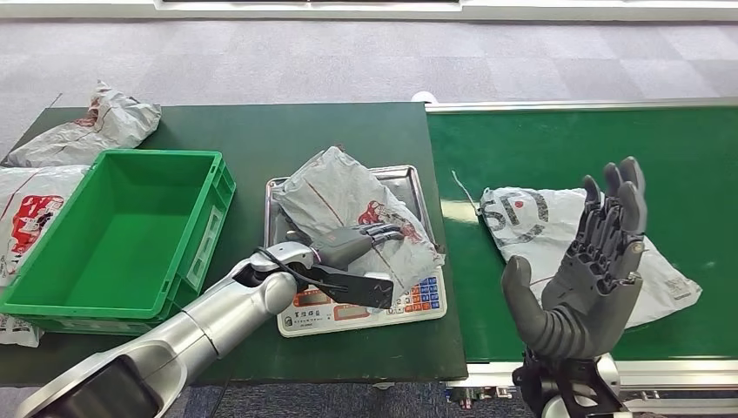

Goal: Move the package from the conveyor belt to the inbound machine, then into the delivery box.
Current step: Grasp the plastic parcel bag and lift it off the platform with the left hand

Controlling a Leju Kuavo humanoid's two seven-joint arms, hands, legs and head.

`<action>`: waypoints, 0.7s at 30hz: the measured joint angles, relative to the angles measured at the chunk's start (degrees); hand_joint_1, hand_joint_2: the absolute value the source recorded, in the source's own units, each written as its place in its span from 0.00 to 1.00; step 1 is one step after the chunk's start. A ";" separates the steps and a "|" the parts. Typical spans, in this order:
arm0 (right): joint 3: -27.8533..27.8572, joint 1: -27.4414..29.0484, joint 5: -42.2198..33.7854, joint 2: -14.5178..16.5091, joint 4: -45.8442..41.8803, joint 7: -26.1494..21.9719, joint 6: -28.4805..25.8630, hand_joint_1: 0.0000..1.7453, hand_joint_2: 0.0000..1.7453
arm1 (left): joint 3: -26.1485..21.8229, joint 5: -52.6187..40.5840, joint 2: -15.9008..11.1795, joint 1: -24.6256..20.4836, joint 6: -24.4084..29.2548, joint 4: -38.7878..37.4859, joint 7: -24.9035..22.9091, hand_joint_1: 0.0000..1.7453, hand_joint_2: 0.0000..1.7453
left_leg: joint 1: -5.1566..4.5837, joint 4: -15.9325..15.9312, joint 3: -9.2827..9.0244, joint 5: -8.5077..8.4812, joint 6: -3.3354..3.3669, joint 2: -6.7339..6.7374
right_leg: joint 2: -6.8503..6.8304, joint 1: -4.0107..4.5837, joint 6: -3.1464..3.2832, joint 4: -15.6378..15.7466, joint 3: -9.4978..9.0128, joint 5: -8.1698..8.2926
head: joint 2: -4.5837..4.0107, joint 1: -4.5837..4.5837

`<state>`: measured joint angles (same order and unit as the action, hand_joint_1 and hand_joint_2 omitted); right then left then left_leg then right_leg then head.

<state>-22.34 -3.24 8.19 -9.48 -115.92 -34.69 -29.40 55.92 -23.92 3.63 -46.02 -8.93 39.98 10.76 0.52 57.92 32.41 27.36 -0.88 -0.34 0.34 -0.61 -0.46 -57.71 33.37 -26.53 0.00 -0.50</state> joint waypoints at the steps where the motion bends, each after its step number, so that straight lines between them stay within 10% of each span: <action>1: -0.18 -0.24 -0.08 -0.05 0.19 0.06 0.09 0.00 1.00 | 0.01 0.15 0.19 0.02 0.25 -0.39 -0.11 0.52 1.00 | 0.00 0.00 0.00 0.00 0.00 0.00 | 0.00 0.00 0.00 0.00 0.00 0.00 | 0.00 0.00; 3: -0.51 -0.90 -0.30 -0.16 0.55 0.16 0.17 0.00 1.00 | 0.02 0.28 0.56 0.06 0.79 -1.14 -0.31 1.00 1.00 | 0.00 0.00 0.01 0.00 0.00 0.00 | 0.00 -0.01 0.00 0.00 -0.01 0.00 | 0.00 0.00; 21: -1.73 -2.25 -0.47 -1.11 1.83 0.75 -0.74 0.00 1.00 | 0.02 0.14 0.57 -0.45 4.92 -3.07 -0.09 1.00 1.00 | 0.00 0.00 -0.04 -0.01 0.02 -0.01 | -0.04 0.01 0.00 0.00 -0.03 0.00 | 0.00 0.00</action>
<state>-24.06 -5.49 7.72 -10.59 -114.09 -33.94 -30.14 55.94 -23.78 4.20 -46.47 -4.02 36.90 10.67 0.52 57.92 32.37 27.35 -0.87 -0.35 0.30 -0.61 -0.46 -57.71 33.34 -26.53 0.00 -0.50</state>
